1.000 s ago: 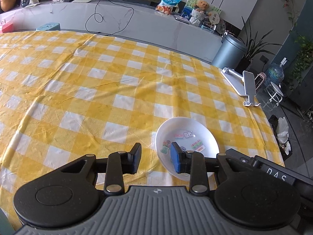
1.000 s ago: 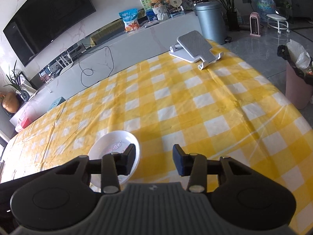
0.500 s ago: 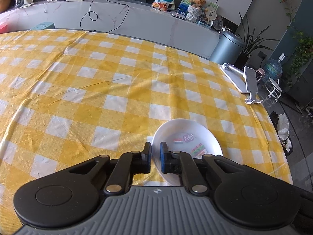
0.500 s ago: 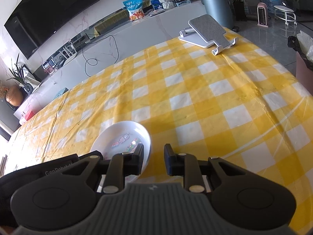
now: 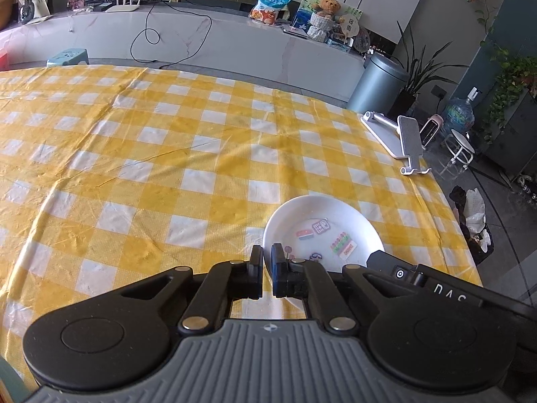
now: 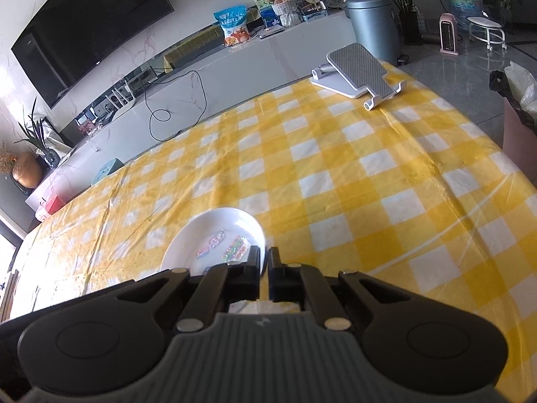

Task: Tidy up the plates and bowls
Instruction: 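Lift the white bowl and lower it onto the glass plate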

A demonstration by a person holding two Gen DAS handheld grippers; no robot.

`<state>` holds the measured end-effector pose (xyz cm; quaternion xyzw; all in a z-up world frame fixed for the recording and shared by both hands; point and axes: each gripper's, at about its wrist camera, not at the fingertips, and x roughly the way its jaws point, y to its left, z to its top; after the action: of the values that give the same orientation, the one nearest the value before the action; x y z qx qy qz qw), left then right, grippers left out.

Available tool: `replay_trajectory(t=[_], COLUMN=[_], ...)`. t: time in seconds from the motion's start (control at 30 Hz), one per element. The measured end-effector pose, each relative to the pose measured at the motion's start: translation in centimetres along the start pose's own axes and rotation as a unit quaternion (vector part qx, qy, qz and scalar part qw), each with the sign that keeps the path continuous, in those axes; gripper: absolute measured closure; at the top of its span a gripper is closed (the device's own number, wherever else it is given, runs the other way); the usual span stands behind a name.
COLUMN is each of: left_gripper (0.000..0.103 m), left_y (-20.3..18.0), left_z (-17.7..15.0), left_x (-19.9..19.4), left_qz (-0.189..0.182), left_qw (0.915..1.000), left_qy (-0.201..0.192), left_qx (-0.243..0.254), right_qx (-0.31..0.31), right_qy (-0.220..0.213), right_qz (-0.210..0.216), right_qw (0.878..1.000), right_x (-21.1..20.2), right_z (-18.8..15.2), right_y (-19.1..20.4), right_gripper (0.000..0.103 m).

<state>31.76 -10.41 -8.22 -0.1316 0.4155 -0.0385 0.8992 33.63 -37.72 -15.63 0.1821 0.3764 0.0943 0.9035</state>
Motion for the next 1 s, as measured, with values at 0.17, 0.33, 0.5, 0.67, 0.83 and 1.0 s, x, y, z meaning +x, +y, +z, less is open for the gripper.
replay_trajectory(t=[0.17,0.33,0.5,0.67,0.83,1.0], left_gripper=[0.098,0.098,0.098,0.098,0.098,0.098], left_y=[0.2,0.8,0.8,0.5,0.8,1.5], left_z=[-1.2,-3.0,-4.8,-6.9,-8.2,-9.0], left_x=[-2.5,-4.5,-6.7,-8.4,-9.9,-10.8], left_qz=[0.006,0.002,-0.012,-0.019,-0.025,-0.028], left_qw=[0.9999,0.9999,0.9994,0.998,0.9971,0.9967], left_qy=[0.002,0.01,0.01,0.014,0.012,0.012], left_qx=[0.01,0.005,0.031,0.059,0.071,0.075], right_qx=[-0.007,-0.014,-0.019,0.005,0.02,0.02], right_qy=[-0.002,-0.008,-0.029,-0.033,-0.037,-0.03], right_qz=[0.008,-0.003,-0.017,-0.025,-0.019,-0.012], right_qw=[1.0,1.0,0.999,0.999,0.999,0.999], right_x=[-2.1,-4.4,-7.6,-10.2,-12.1,-13.0], right_z=[-1.4,-3.8,-6.9,-9.6,-11.2,-12.5], right_y=[0.7,1.6,1.9,1.6,1.4,1.8], right_gripper=[0.103,0.103,0.103,0.102,0.103,0.102])
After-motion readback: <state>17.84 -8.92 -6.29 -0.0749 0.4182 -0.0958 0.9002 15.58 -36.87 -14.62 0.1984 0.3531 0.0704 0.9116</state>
